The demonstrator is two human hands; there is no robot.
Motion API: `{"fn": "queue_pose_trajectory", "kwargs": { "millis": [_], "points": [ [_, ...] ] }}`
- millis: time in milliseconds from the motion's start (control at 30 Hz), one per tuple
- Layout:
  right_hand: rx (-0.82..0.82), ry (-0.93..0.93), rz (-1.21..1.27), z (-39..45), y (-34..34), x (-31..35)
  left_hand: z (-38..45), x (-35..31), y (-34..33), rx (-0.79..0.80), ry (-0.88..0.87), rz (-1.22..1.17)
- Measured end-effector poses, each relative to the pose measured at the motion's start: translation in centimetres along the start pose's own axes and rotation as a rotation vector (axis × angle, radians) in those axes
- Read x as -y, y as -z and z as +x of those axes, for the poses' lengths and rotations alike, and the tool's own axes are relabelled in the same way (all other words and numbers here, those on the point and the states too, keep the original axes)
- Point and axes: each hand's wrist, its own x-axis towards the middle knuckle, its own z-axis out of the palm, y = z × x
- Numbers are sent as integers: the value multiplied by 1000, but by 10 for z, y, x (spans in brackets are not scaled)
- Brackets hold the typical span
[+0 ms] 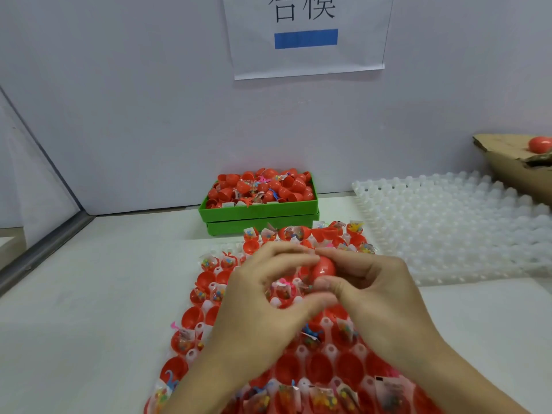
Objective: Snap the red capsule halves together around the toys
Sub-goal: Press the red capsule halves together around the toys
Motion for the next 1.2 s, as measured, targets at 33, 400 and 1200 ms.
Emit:
{"fn": "queue_pose_trajectory", "kwargs": {
  "millis": [33,400,1200],
  "points": [
    [35,15,12,0,2,3,1,1,3,36,87,-156],
    [94,77,48,-4,-2,3,-2,-5,-9,-6,289,-612],
    [-67,147,-158,2,10,7,0,2,-5,-9,325,-550]
  ]
}}
